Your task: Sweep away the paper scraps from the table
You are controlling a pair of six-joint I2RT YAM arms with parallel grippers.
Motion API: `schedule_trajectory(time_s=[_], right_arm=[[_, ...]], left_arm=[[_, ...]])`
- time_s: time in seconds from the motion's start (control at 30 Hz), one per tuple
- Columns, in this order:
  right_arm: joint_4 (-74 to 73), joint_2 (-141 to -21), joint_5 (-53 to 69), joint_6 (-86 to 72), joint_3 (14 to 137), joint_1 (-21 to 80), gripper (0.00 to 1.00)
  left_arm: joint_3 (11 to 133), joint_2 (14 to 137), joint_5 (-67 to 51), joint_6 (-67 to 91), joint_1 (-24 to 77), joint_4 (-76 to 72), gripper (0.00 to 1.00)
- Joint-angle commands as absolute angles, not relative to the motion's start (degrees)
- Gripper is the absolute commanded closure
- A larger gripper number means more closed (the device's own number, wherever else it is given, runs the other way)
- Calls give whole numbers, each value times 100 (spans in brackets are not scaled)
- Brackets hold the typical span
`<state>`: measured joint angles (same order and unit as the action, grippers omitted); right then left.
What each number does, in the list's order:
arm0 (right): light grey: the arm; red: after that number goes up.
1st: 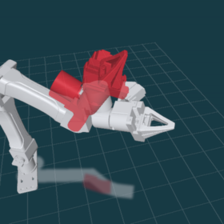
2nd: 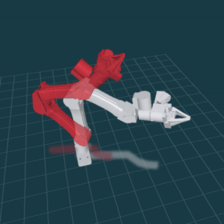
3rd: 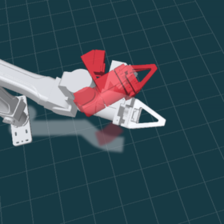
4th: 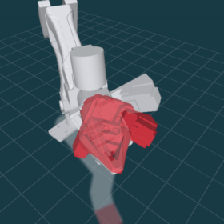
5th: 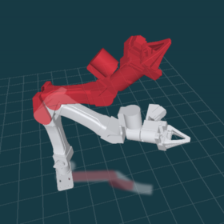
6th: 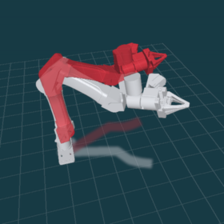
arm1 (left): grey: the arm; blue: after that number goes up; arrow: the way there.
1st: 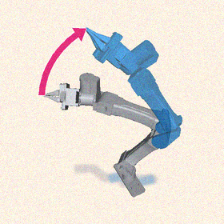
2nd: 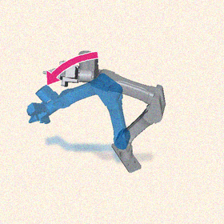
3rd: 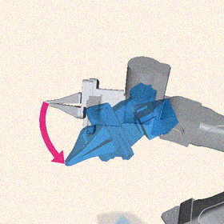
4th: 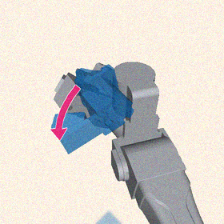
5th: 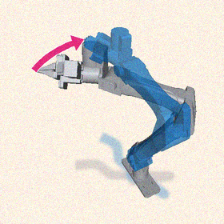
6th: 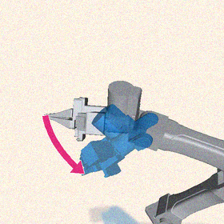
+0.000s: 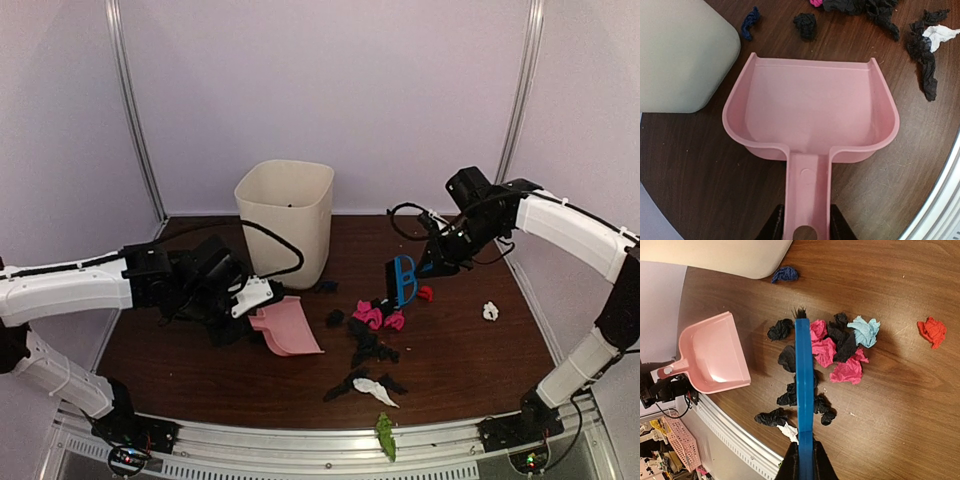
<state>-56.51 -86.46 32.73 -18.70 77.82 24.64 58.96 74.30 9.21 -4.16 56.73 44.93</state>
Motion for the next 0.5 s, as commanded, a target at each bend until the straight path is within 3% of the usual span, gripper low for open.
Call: schedule_trajectory(time_s=[0.0,0.47], right_arm=[[-5397,-8876,2682,-2125,8121,2443,100],[-5651,-10212,1439,-2169,8956,2512,100]], left_arm=[[5817,7562,857,-867,5693,4040,97],[5555,8341,118,-817,5500,3226,98]])
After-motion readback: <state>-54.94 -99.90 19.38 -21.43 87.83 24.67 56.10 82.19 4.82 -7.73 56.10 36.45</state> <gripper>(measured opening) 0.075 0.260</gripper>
